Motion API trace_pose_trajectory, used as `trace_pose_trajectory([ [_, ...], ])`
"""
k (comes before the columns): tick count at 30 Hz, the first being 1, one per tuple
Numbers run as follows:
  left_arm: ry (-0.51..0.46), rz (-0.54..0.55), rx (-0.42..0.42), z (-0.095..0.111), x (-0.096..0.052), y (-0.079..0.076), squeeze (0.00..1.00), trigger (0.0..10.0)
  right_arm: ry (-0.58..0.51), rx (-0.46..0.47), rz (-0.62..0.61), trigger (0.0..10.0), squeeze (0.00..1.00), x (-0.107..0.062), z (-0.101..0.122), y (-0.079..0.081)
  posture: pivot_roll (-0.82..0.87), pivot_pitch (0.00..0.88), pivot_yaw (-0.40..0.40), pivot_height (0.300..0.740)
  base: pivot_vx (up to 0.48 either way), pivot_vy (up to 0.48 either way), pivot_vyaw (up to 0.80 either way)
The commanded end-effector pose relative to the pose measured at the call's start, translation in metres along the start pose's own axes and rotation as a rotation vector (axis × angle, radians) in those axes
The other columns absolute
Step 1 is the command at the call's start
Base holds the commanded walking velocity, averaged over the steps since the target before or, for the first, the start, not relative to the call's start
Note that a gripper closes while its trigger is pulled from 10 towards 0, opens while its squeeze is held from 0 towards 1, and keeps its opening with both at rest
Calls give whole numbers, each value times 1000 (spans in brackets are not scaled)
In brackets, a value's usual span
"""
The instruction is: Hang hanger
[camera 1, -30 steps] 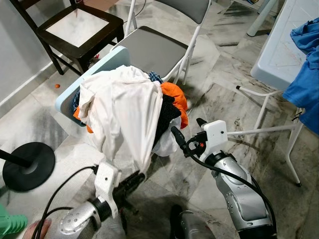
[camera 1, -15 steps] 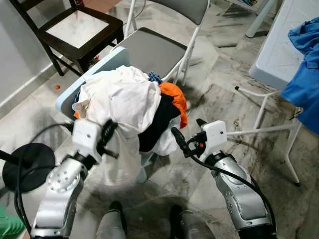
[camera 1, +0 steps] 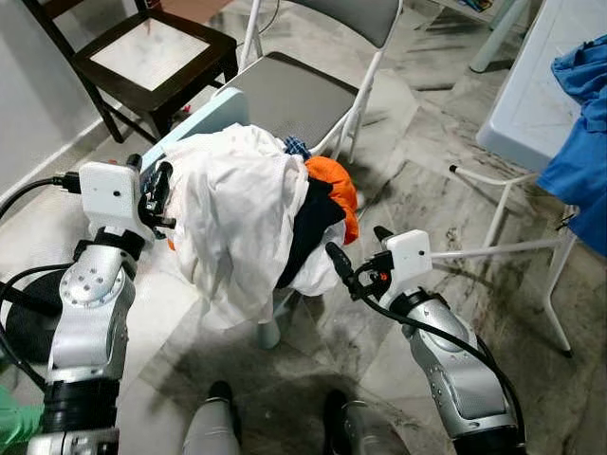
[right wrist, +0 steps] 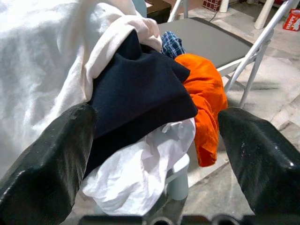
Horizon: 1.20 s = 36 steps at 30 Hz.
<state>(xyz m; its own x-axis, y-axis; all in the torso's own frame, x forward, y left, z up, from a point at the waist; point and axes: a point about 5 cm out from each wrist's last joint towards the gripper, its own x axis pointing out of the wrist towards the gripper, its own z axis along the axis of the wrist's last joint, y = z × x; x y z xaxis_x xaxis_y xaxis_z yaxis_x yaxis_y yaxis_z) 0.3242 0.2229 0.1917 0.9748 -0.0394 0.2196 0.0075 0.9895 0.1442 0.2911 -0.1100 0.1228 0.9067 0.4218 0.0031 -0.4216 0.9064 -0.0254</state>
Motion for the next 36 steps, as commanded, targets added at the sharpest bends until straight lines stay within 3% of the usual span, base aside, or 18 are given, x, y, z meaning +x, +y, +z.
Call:
trace_pose_trajectory([
  [1,49,-1,-51,-8,2,1,1000,10000,19,1,-7,10000,0,-5,-5,-1,90,302,-74,740,0,0,0],
  [7,23,-97,-114,-4,13,-21,1000,10000,16,-4,-2,10000,0,-5,-4,1,81,302,-73,740,0,0,0],
  [8,11,-130,-138,-3,15,-31,1000,10000,15,-5,-3,10000,0,-5,-4,1,80,303,-72,740,0,0,0],
  [11,-6,-164,-215,-1,16,-48,1000,10000,18,-8,-5,10000,0,-7,-5,1,72,306,-71,740,0,0,0],
  [16,29,-206,-261,-9,12,-66,1000,10000,19,-7,-8,10000,0,-8,-5,1,69,308,-70,740,0,0,0],
  [17,49,-208,-269,-13,12,-69,878,10000,20,-7,-7,10000,0,-8,-5,1,70,308,-70,740,0,0,0],
  [18,79,-209,-282,-20,11,-72,376,10000,20,-7,-6,10000,0,-8,-5,1,69,310,-70,740,0,0,0],
  [19,90,-209,-288,-22,11,-73,376,10000,20,-6,-6,10000,0,-8,-5,2,69,310,-70,740,0,0,0],
  [21,138,-203,-310,-31,11,-74,0,10000,21,-6,-4,10000,0,-8,-5,2,70,312,-71,740,0,0,0],
  [23,186,-185,-337,-40,12,-76,0,10000,22,-7,-1,10000,0,-8,-5,3,68,313,-71,740,0,0,0],
  [24,203,-177,-337,-44,12,-76,0,2471,22,-7,0,10000,0,-9,-5,3,67,313,-71,740,0,0,0],
  [25,207,-176,-341,-45,12,-76,0,0,22,-7,1,10000,0,-9,-5,3,67,313,-71,740,0,0,0],
  [32,196,-208,-358,-43,13,-82,0,0,28,-11,-1,10000,0,-10,-6,2,62,315,-72,740,0,0,0],
  [36,165,-180,-345,-40,12,-76,0,0,28,-11,-8,10000,0,-10,-6,1,64,310,-71,740,0,0,0],
])
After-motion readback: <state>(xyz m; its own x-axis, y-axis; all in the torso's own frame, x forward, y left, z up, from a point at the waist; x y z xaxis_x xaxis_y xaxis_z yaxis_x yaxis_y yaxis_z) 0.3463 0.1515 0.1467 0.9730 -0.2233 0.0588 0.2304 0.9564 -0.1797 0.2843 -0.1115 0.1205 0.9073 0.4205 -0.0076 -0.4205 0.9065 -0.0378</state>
